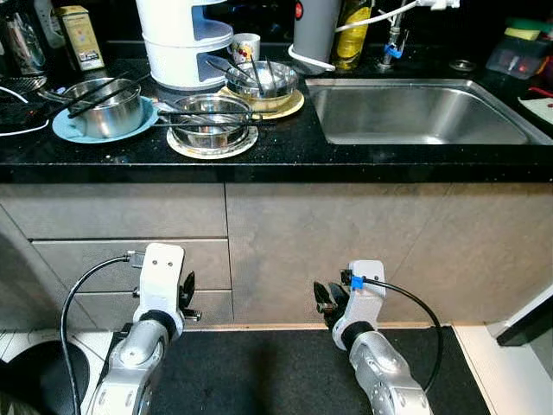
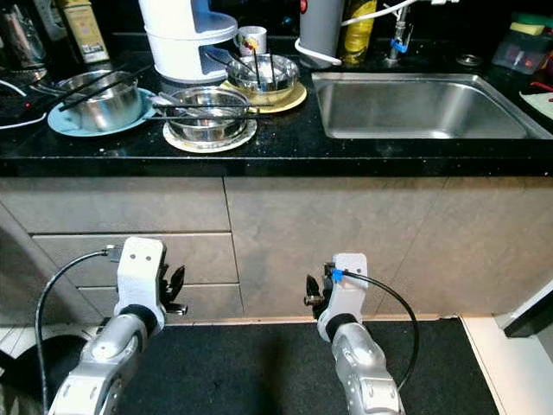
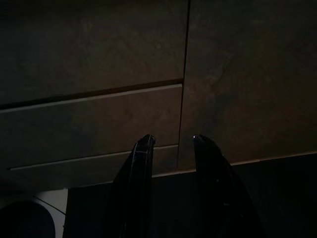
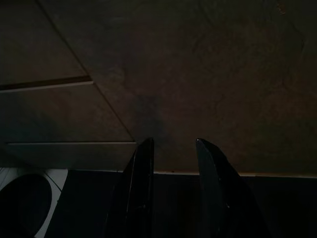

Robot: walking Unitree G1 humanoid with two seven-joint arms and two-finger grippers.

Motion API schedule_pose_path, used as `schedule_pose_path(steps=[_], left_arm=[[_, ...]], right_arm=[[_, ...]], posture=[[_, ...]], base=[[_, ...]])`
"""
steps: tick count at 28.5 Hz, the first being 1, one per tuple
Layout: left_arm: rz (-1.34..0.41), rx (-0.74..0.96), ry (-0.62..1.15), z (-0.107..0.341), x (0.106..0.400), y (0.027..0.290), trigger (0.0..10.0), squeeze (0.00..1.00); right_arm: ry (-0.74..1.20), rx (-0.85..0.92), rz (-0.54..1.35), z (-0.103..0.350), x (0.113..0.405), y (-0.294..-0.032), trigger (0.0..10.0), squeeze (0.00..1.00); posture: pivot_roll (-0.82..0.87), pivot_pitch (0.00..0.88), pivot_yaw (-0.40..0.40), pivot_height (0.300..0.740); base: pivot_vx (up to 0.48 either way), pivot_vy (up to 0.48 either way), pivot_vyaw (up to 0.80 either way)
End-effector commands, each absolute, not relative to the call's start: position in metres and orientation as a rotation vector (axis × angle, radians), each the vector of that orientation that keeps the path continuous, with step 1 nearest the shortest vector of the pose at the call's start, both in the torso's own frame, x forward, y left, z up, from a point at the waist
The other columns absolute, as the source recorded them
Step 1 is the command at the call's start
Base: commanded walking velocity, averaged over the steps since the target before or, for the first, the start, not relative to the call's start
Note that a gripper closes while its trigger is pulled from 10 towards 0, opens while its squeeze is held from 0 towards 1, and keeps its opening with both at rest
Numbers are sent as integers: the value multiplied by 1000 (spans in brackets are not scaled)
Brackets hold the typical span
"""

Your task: Kitchen organization

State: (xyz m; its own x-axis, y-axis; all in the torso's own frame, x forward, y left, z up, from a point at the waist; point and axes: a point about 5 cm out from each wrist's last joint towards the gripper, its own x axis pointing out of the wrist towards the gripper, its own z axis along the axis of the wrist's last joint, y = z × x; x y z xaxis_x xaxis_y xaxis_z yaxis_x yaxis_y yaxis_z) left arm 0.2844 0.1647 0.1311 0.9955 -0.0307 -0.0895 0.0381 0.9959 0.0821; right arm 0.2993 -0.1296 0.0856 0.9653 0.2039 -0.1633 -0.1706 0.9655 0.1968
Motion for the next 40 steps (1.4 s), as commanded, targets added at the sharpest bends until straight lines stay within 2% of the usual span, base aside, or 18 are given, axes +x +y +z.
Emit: schedule_pose_path(steps=[1,27,33,40], left_arm=[[-35,79,112,125,282,166,10000,0],[-39,93,107,127,283,167,10000,0],[-40,97,106,127,283,166,10000,0],[-39,109,140,121,281,163,10000,0]], right_arm=[[223,178,193,77,296,-129,10000,0],[226,187,191,76,296,-126,10000,0],[226,190,188,75,294,-127,10000,0],[235,187,187,72,294,-128,10000,0]], posture=[[-88,175,-52,740],[-81,172,-43,740],[-80,171,-41,740],[-80,167,-41,740]], base=[[386,0,0],[366,0,0],[262,0,0],[0,0,0]])
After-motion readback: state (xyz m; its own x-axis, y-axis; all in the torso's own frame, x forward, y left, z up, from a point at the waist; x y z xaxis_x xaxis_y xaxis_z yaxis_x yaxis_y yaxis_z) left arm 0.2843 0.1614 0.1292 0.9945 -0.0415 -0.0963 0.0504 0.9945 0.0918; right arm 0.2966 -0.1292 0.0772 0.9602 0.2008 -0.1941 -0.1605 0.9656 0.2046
